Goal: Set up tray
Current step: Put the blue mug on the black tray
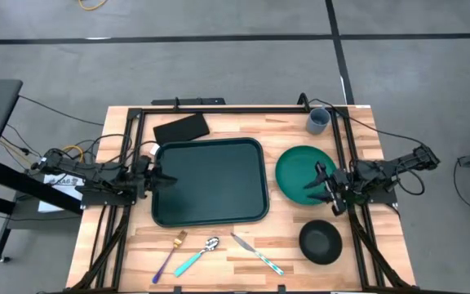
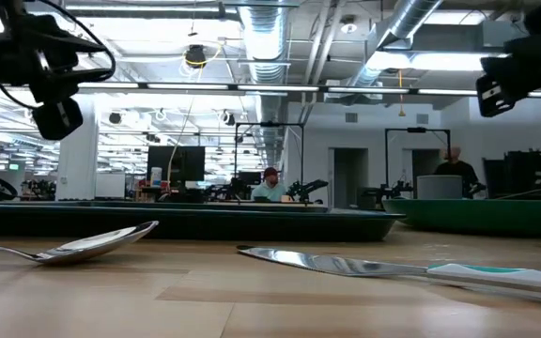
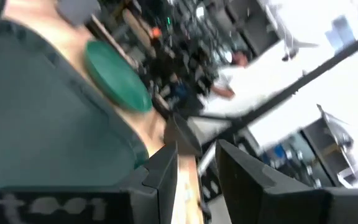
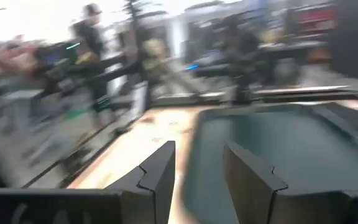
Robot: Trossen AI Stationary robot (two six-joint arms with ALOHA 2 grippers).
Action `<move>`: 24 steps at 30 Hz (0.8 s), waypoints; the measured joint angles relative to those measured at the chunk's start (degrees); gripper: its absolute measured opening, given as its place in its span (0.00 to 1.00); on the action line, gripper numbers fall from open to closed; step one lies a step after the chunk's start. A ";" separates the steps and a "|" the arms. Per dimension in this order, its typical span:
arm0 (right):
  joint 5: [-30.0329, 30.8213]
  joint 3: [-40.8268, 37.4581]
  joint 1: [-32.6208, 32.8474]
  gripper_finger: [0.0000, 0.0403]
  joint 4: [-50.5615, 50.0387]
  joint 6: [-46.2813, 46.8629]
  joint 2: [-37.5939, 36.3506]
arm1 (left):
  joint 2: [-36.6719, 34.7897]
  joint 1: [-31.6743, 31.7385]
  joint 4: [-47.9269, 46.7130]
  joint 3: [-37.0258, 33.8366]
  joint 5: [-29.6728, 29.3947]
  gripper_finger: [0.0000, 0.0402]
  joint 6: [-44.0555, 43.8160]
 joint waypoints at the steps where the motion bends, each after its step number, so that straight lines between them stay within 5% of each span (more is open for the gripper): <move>1: 2.79 -0.03 0.00 0.31 0.88 0.98 0.02 | -0.02 -0.02 0.89 0.00 -1.64 0.24 0.04; 7: 13.80 -0.07 0.00 0.31 12.14 5.05 0.04 | -0.02 -0.01 2.42 0.02 -10.59 0.24 0.96; 15: 14.67 -0.02 -0.26 0.31 27.24 33.30 0.01 | -0.02 0.00 2.48 0.02 -20.15 0.24 -2.19; 24: 24.80 0.68 -0.33 0.31 27.68 43.27 1.35 | -0.02 0.00 2.41 0.04 -24.50 0.24 -9.69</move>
